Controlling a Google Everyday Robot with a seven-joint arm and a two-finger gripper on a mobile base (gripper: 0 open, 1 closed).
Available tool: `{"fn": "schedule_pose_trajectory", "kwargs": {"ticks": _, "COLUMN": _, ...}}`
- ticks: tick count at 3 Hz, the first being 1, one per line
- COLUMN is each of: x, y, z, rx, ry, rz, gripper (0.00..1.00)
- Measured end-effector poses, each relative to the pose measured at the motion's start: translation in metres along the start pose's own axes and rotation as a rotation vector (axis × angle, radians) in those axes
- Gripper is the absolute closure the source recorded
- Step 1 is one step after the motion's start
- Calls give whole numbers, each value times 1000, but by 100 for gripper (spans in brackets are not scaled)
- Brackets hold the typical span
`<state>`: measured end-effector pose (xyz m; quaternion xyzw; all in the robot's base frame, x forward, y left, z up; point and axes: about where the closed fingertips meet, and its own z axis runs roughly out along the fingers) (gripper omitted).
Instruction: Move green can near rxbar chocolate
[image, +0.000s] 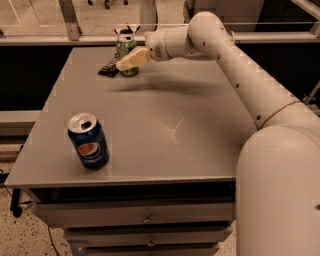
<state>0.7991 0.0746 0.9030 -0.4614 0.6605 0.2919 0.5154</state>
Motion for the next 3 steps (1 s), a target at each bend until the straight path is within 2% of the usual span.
{"fn": "schedule_pose_trajectory", "kwargs": {"ticks": 1, "x": 3, "y": -5, "z": -28, "rx": 57, "ry": -24, "rz": 7, "gripper": 0}}
{"fn": "schedule_pose_trajectory", "kwargs": {"ticks": 2, "x": 13, "y": -18, "z": -84, "rx": 160, "ry": -70, "rz": 19, "gripper": 0}}
{"fn": "schedule_pose_trajectory", "kwargs": {"ticks": 3, "x": 22, "y": -27, "z": -105, "rx": 194, "ry": -70, "rz": 29, "gripper": 0}}
